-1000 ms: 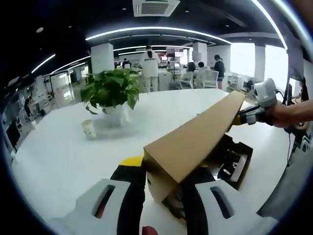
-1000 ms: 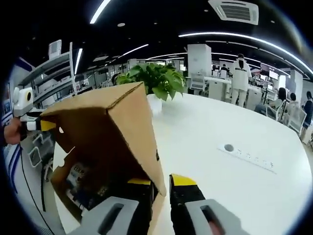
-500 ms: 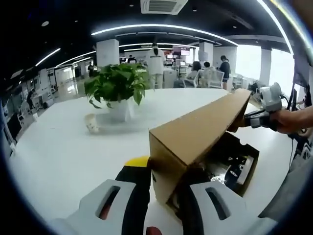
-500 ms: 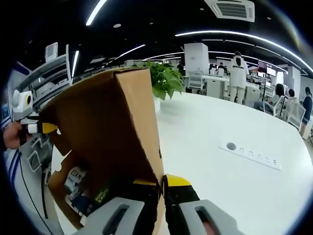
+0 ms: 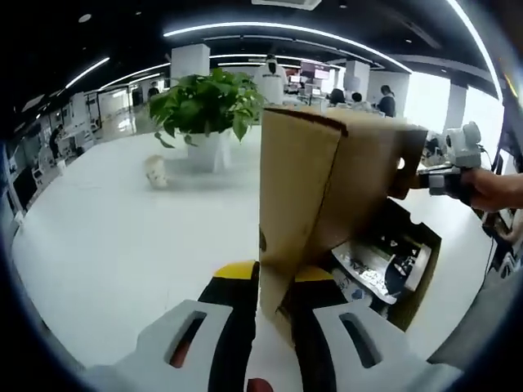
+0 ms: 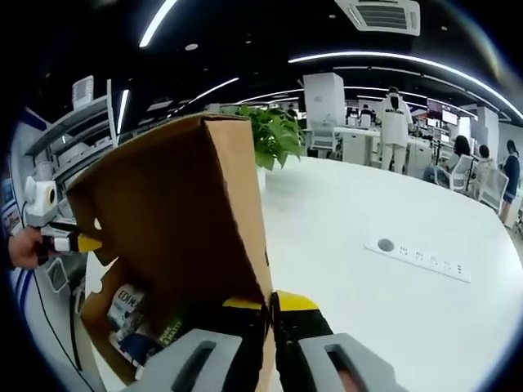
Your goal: Operate the shoe box by opening the lid, removing the specified soft item, and placing it in the target area until the item is outside and the box remains undamaged.
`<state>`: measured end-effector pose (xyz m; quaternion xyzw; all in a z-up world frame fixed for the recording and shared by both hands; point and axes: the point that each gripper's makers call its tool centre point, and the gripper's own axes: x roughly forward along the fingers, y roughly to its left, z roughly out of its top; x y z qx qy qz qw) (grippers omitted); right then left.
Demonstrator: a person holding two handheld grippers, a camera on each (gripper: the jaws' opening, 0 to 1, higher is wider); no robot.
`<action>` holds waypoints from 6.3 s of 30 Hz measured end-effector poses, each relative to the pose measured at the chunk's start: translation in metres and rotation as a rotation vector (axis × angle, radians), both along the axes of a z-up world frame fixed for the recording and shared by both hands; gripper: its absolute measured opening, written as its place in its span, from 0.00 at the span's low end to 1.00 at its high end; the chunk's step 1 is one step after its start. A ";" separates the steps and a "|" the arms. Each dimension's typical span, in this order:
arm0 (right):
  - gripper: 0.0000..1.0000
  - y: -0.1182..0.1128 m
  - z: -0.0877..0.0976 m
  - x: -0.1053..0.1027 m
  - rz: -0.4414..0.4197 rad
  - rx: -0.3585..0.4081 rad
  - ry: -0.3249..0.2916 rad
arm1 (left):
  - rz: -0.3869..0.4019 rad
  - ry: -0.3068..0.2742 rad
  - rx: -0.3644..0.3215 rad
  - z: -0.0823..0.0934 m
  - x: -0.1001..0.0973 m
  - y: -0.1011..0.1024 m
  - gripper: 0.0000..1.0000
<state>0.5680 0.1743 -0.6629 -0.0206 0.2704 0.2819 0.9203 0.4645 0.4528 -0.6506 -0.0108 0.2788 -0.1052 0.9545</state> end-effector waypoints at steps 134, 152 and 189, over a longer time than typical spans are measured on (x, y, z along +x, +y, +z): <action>0.00 0.033 -0.027 0.055 0.069 -0.139 0.087 | 0.095 0.116 -0.003 -0.026 0.060 0.028 0.06; 0.01 0.033 -0.042 0.062 0.076 -0.160 0.138 | 0.102 0.141 0.029 -0.035 0.071 0.031 0.09; 0.23 0.029 -0.019 0.051 0.103 -0.138 0.134 | 0.099 0.084 0.027 -0.014 0.067 0.034 0.21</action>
